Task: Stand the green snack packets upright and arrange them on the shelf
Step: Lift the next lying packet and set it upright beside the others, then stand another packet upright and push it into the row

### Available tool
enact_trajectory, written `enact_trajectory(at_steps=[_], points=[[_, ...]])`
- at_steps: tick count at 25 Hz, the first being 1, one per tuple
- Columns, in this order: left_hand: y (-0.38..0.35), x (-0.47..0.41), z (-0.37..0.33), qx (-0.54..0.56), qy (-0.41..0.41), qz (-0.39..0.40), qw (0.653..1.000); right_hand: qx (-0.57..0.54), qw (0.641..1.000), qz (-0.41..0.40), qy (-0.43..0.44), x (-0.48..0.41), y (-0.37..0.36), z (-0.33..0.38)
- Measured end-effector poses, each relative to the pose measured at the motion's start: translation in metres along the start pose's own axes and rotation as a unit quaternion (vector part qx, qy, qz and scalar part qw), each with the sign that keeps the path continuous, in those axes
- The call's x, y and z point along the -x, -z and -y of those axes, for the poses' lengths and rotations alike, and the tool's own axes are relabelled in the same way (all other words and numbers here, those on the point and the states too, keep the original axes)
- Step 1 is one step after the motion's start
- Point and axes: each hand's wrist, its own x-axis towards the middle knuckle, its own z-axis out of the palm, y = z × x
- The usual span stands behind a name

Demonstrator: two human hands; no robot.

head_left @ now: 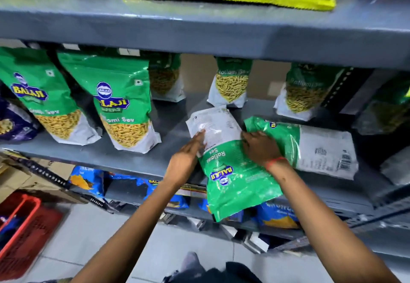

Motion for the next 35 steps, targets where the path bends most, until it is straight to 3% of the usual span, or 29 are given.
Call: enact_trajectory(at_steps=[3,8,11,14,16,18,20,22,26,28,30,33,35], points=[[0.003,0.004,0.007,-0.003,-0.018,0.02,1.0,-0.039,0.996,0.042,-0.063,0.009,0.0,-0.013],[-0.002,0.004,0.02,-0.029,-0.035,0.005,0.999,-0.241,0.957,0.057,-0.15,-0.014,0.006,-0.016],[0.005,-0.001,0.02,0.015,-0.019,-0.055,0.998,-0.301,0.938,0.076,-0.158,-0.017,0.008,-0.02],[0.014,-0.016,0.017,0.183,0.03,-0.133,0.974,-0.421,0.883,0.066,-0.196,-0.024,0.026,-0.019],[0.025,-0.028,0.007,0.343,0.106,-0.119,0.926,-0.477,0.853,0.07,-0.199,-0.017,0.045,-0.015],[0.035,-0.043,-0.001,0.355,0.107,-0.128,0.92,-0.523,0.838,0.032,-0.153,0.004,0.067,-0.015],[0.04,-0.06,-0.006,0.33,0.102,-0.153,0.926,-0.615,0.776,-0.001,-0.143,0.015,0.068,-0.025],[0.042,-0.077,-0.006,0.34,0.098,-0.156,0.922,-0.61,0.76,0.02,-0.225,0.0,0.068,-0.03],[0.036,-0.109,0.01,0.383,0.176,-0.1,0.901,-0.576,0.771,0.036,-0.269,-0.047,0.061,-0.02],[0.042,-0.122,0.01,0.406,0.205,-0.096,0.885,-0.593,0.767,0.011,-0.246,-0.057,0.051,-0.016],[0.045,-0.129,0.008,0.419,0.202,-0.037,0.884,-0.612,0.76,0.015,-0.219,-0.06,0.039,-0.008],[0.039,-0.122,0.005,0.42,0.171,0.127,0.882,-0.58,0.788,-0.007,-0.205,-0.06,0.015,-0.001],[0.033,-0.113,0.001,0.405,0.159,0.124,0.892,-0.53,0.832,0.014,-0.163,-0.052,0.008,0.006]])
